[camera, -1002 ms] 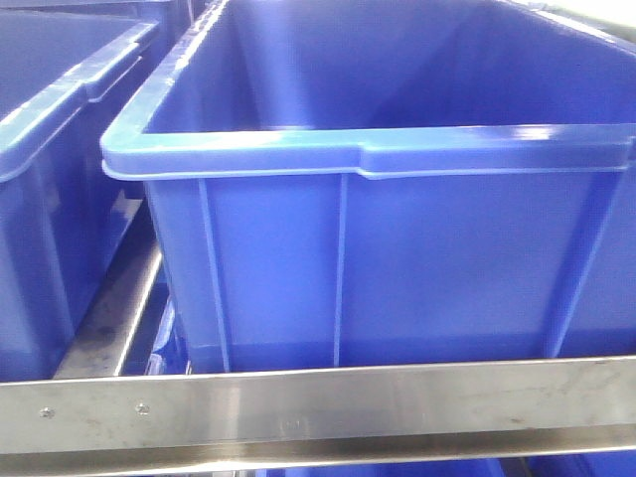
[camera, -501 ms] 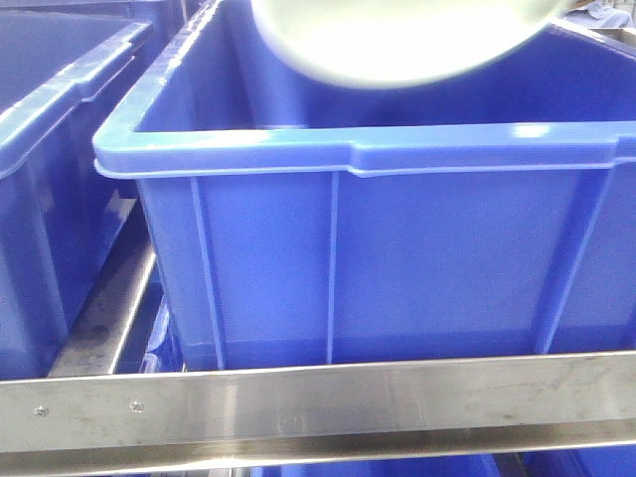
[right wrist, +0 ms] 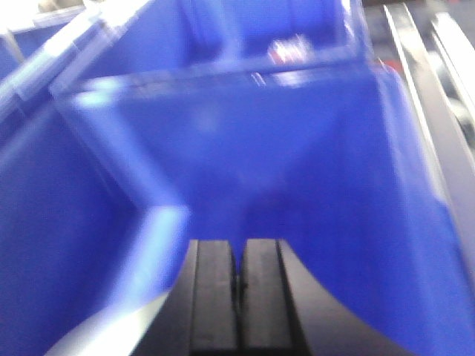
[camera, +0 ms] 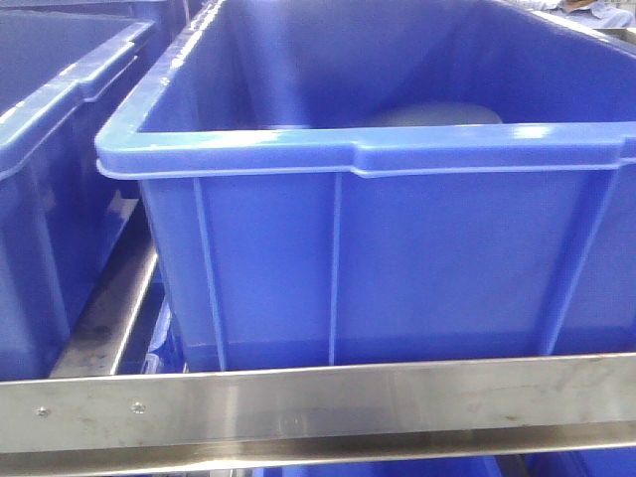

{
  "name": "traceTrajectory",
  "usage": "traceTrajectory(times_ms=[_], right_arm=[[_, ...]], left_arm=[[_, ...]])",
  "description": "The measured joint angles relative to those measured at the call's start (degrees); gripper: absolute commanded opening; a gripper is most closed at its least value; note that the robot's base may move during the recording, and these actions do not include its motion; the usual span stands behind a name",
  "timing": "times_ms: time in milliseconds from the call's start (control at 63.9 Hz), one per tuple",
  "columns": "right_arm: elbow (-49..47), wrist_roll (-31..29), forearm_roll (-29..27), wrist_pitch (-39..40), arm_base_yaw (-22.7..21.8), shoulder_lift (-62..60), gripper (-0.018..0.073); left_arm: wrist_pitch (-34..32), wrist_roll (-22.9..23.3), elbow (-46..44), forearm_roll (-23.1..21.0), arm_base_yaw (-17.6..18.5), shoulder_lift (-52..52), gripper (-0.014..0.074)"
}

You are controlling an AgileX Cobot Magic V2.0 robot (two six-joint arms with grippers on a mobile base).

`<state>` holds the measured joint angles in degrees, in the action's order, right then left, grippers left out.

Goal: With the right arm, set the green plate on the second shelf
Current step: 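Lower the plate with the right gripper into the blue bin, then open the right gripper and withdraw it from the bin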

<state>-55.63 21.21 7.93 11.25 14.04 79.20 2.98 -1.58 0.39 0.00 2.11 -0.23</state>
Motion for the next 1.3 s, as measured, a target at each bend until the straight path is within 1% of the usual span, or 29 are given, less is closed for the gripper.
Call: traceTrajectory(times_ms=[110,219,658,767,877,986,1080,1159,1237,1300], right_arm=[[0.0,0.0,0.14,-2.65,0.0,-3.37,0.005],[0.0,0.0,0.16,-3.05,0.0,-6.86,0.005],[0.0,0.22,0.26,-3.05,0.0,-6.97,0.005],[0.0,0.22,0.37,-3.79,-0.37,-8.77,0.005],[0.0,0.22,0.37,-6.47,-1.32,-13.68,0.005],[0.0,0.22,0.61,-13.06,-1.72,-21.89,0.005],[0.0,0.22,1.55,-18.74,-3.13,-29.27,0.005],[1.34,0.22,2.82,-22.58,-5.76,-34.85,0.005],[5.24,0.22,4.31,-24.51,-9.51,-41.02,0.005],[9.46,0.22,5.52,-24.22,-11.99,-44.91,0.005]], left_arm=[[0.0,0.0,0.0,0.0,0.0,0.0,0.013],[0.0,0.0,0.0,0.0,0.0,0.0,0.013],[0.0,0.0,0.0,0.0,0.0,0.0,0.013],[0.0,0.0,0.0,0.0,0.0,0.0,0.013],[0.0,0.0,0.0,0.0,0.0,0.0,0.013],[0.0,0.0,0.0,0.0,0.0,0.0,0.013],[0.0,0.0,0.0,0.0,0.0,0.0,0.013],[0.0,0.0,0.0,0.0,0.0,0.0,0.013],[0.0,0.0,0.0,0.0,0.0,0.0,0.013],[0.0,0.0,0.0,0.0,0.0,0.0,0.013]])
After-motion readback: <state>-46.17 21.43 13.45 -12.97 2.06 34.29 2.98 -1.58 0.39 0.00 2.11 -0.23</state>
